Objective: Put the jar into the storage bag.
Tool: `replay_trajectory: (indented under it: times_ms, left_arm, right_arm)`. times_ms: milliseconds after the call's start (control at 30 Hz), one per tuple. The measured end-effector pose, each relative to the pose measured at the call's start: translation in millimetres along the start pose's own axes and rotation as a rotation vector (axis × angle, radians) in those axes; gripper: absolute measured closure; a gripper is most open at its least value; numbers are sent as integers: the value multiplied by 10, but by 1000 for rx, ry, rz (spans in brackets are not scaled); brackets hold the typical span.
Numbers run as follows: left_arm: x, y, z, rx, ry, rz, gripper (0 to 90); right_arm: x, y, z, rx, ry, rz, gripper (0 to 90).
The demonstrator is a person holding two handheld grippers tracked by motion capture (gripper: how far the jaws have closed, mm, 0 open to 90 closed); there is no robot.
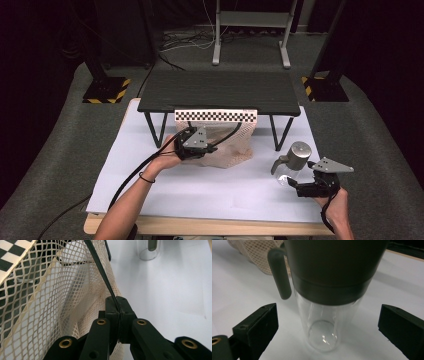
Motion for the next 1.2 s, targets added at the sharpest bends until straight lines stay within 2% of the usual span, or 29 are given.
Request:
replay_trajectory:
  times_ms: [67,200,300,633,667,733,867,900,967,1033,1200]
  left_arm:
    - [-2,-2,3,-1,3,-1,881]
    - [-3,1,4,-1,4,-1,881]
    - [-4,6,-3,-3,4,-2,881]
    - [-8,13,-5,-3,4,-4,881]
    - [-8,13,-5,-4,5,-4,881]
    - [-6,11,-3,-3,5,-4,880]
    - [-5,11,-4,-6,6,-4,879]
    - [-5,11,-7,-7,8,-5,878]
    - [-5,11,-9,-7,8,-5,877]
    - [-4,8,-9,-7,9,-5,877]
    - [-4,7,-6,-9,9,-4,878]
  right_arm:
    - [23,10,32,16,-8,39,21]
    - [50,48,85,32,-34,82,20]
    - [43,89,108,29,-56,104,19]
    - [70,187,143,33,-63,154,19]
    - [73,192,143,35,-59,154,29]
    - [78,195,145,48,-45,175,108]
    - [71,210,136,44,-39,193,168]
    - [66,235,128,39,-22,213,206]
    - [66,242,126,38,-21,212,215]
    - [91,232,131,51,-7,203,278]
    - [78,223,130,57,-21,186,286]
Point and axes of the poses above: each handheld gripper's, and its own axes: y roughly forward along the jaws, z roughly out of its top, x roughly to its right, the point moved 6 cm from there along y, roughly forward along the jaws, and after that the axes turned 8 degrees about y, right-handed, at the moved point
